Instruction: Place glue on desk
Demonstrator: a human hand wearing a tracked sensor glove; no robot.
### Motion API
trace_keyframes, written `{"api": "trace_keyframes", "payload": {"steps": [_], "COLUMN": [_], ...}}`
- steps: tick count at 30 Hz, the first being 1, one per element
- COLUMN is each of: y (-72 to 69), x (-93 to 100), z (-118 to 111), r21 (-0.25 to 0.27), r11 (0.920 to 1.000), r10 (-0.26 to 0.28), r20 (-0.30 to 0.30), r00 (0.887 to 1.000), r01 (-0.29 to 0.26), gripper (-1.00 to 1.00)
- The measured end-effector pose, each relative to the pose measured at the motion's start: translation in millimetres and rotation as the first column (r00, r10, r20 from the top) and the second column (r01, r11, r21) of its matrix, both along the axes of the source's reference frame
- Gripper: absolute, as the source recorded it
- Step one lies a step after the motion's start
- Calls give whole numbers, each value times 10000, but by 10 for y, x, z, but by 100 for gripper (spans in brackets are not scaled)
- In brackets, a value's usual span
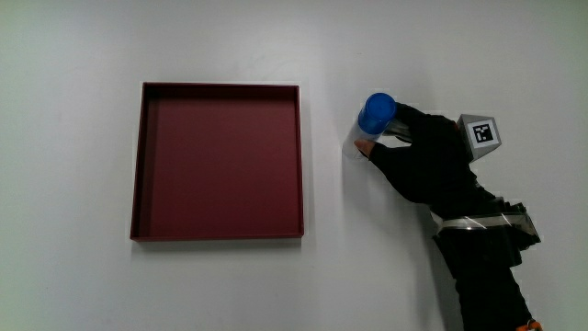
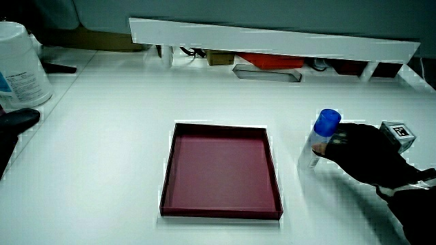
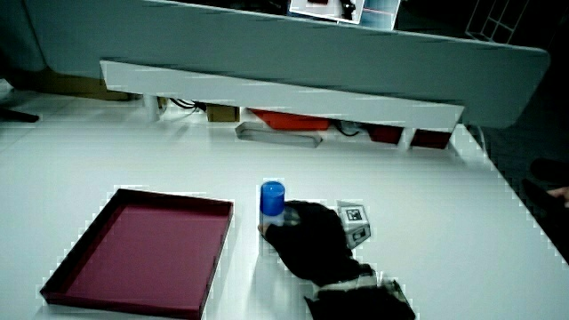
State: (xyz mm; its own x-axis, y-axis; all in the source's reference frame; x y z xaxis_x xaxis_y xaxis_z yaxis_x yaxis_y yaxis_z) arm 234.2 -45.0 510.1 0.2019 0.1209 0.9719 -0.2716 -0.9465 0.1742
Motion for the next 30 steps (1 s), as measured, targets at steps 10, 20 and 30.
{"api": "trace_keyframes", "payload": {"steps": [10,20,30], "y": [49,65,347], "x": [12,40,282], "z": [98,173,117], "r21": [-409,-591,-657], "r11": [9991,9982,9978], "r10": [86,-111,41], "r20": [82,154,137], "r00": [9999,9998,9999], "r01": [-82,120,-32], "gripper": [-4,-48,-91]}}
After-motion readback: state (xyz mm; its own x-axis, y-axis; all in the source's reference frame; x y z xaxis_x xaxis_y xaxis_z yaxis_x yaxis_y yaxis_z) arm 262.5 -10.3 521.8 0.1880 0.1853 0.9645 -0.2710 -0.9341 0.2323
